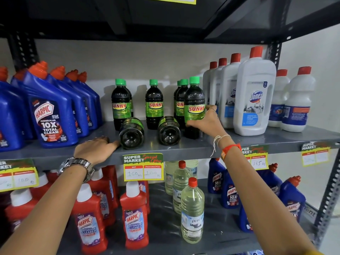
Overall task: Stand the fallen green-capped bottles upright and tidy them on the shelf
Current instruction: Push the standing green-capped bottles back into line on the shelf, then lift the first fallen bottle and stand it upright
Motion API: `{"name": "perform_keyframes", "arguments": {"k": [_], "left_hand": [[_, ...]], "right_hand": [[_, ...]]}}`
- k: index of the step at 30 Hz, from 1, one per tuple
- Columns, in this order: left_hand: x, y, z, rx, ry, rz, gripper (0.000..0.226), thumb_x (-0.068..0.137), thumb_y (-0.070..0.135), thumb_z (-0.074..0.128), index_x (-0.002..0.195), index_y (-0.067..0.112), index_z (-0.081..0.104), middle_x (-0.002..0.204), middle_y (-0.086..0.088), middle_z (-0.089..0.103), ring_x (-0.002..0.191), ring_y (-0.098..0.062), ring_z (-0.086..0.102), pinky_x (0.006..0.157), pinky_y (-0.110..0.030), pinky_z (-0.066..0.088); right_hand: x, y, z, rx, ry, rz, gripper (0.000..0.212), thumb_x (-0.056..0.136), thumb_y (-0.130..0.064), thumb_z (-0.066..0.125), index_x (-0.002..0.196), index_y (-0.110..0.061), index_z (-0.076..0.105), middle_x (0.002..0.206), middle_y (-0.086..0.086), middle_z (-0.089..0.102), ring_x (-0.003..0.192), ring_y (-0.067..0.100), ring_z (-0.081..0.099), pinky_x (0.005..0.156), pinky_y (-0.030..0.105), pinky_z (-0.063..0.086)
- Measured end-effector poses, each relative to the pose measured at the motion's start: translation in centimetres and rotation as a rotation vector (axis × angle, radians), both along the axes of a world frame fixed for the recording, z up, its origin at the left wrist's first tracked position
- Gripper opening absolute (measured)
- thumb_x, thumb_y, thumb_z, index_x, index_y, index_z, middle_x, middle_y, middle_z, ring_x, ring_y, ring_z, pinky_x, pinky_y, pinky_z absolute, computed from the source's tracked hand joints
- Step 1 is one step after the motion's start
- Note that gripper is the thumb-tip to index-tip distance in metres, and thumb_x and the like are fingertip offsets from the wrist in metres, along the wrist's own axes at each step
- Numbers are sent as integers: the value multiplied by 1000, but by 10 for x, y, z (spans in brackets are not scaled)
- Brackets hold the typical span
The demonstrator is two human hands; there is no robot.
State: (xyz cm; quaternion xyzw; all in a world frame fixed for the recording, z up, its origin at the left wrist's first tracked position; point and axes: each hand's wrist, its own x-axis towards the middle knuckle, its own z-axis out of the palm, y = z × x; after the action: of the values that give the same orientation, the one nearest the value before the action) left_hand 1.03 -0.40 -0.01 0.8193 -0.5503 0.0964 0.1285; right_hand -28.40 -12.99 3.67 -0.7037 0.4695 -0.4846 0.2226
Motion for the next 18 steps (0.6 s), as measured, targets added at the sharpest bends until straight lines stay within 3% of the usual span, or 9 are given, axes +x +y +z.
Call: {"name": "perform_keyframes", "arguments": {"k": [3, 5, 6, 8, 10, 12, 15, 17, 18], "left_hand": [[-1, -1, -1, -13, -5, 14, 67, 81, 64, 17, 117, 19, 53, 130, -10, 56, 105, -27, 56, 79, -34, 44], [-2, -1, -1, -18, 0, 34, 64, 87, 61, 21, 124, 19, 51, 134, -10, 53, 111, -28, 55, 77, -34, 42], [-3, -1, -1, -12, 2, 44, 64, 87, 61, 22, 126, 19, 50, 137, -10, 51, 115, -28, 53, 77, -34, 40], [-5, -1, 1, 2, 11, 56, 66, 86, 62, 22, 127, 19, 50, 141, -9, 48, 120, -29, 50, 79, -34, 37], [-4, -1, 2, 11, 34, 51, 69, 84, 64, 21, 126, 18, 51, 142, -8, 47, 122, -29, 49, 83, -36, 37], [-4, 0, 3, 10, 51, 41, 71, 83, 64, 21, 127, 18, 51, 144, -8, 46, 124, -29, 48, 86, -37, 37], [-5, 1, 3, 10, 47, 44, 70, 83, 64, 22, 126, 18, 52, 143, -8, 47, 123, -29, 49, 87, -37, 38], [-6, 1, 2, 4, 39, 53, 69, 83, 64, 22, 123, 18, 53, 140, -8, 50, 120, -29, 51, 85, -35, 40], [-6, 1, 2, -1, 35, 57, 69, 83, 65, 22, 122, 18, 53, 138, -8, 51, 118, -29, 52, 83, -35, 40]], "right_hand": [[11, 21, 5, -336, -215, -201, 87, 65, -36, 77, 134, -4, 35, 136, 13, 40, 127, 28, 39, 108, 42, 36], [21, 38, 17, -581, -341, -193, 67, 67, -32, 73, 124, -9, 46, 122, 9, 51, 112, 23, 51, 97, 41, 45], [29, 44, 24, -616, -297, -133, 59, 68, -31, 71, 119, -11, 49, 112, 7, 58, 102, 21, 57, 90, 40, 49], [49, 55, 39, -564, 44, -39, 52, 72, -35, 68, 116, -12, 51, 96, 6, 66, 87, 22, 63, 77, 37, 53], [71, 59, 52, -473, 520, -62, 57, 74, -43, 67, 118, -11, 51, 102, 9, 68, 95, 29, 65, 78, 36, 52], [88, 57, 63, -310, 860, -101, 61, 73, -46, 69, 120, -10, 54, 114, 10, 65, 106, 32, 62, 80, 34, 48], [101, 39, 70, -49, 1076, -65, 51, 78, -42, 68, 116, -9, 63, 115, 8, 67, 93, 27, 64, 76, 31, 49], [103, 28, 69, 117, 1057, 1, 43, 80, -37, 66, 110, -5, 67, 101, 12, 71, 66, 24, 59, 57, 29, 51], [101, 26, 68, 171, 1027, 20, 43, 78, -37, 68, 106, -5, 67, 93, 13, 69, 64, 26, 60, 53, 32, 53]]}}
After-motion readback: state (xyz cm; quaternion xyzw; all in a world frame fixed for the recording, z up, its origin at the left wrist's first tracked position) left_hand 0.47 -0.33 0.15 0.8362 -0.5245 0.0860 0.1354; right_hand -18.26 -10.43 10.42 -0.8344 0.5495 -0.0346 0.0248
